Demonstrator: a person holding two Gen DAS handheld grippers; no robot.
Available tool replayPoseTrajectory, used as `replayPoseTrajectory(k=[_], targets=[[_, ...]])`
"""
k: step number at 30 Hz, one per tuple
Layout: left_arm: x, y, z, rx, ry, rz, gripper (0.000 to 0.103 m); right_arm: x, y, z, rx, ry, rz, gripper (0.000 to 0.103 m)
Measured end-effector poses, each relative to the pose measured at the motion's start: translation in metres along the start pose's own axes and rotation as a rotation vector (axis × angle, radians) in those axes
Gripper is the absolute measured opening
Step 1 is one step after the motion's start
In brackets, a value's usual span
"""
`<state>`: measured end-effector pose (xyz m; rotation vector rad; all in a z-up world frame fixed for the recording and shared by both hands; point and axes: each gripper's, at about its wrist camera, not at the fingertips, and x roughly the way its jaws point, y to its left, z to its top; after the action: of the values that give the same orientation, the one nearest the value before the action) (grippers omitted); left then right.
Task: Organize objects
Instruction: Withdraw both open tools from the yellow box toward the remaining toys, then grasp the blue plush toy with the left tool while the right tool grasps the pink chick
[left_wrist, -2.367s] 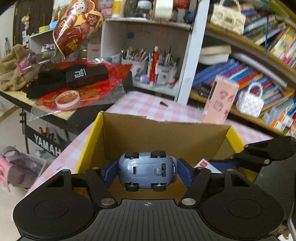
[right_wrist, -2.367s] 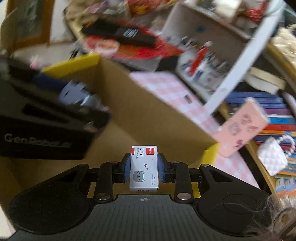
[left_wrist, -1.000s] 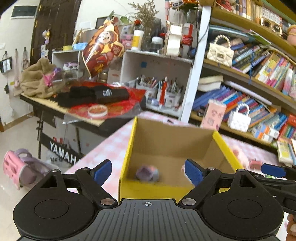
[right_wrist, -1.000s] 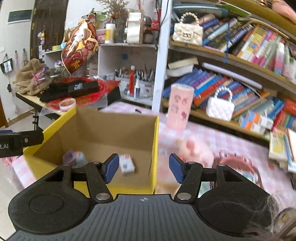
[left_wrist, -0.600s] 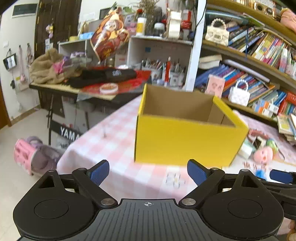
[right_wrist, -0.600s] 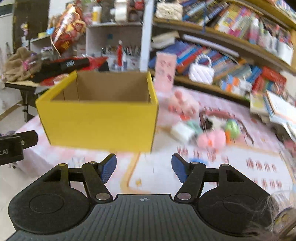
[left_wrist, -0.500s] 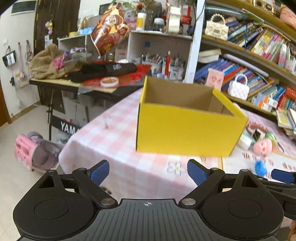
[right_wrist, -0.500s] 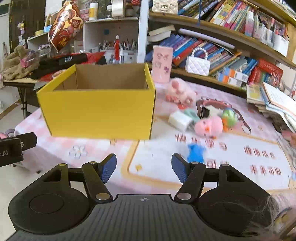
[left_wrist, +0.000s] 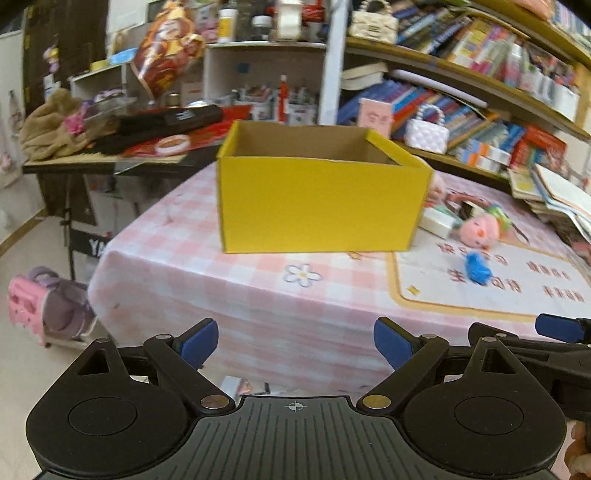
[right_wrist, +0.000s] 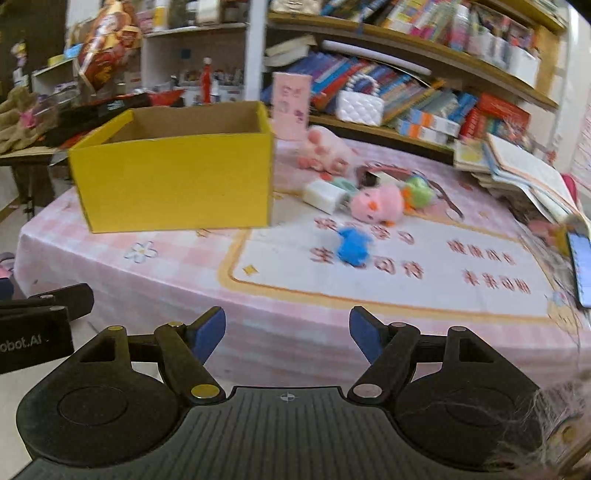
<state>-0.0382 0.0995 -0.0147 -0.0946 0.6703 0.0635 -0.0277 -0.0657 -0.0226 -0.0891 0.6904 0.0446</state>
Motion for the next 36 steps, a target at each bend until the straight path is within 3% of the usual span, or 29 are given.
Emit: replayPoseTrajectory(k=[16,22,36], targets=[[0.017,-0.055,0.002,0.116,0.035,-0.149,0.094,-0.007,-0.054,-0.014,0.123,0.038,-0.173,0.072],[0.025,-0.080,0.007,0.154,0.041,-0.182,0.094,-0.001,-0.076,-0.013,0.151,0.053,-0.221,0.078],[0.053,-0.119,0.030,0.146,0.041,-0.151,0.094,0.035,-0.115,0.018,0.133,0.067,-0.178,0.078]])
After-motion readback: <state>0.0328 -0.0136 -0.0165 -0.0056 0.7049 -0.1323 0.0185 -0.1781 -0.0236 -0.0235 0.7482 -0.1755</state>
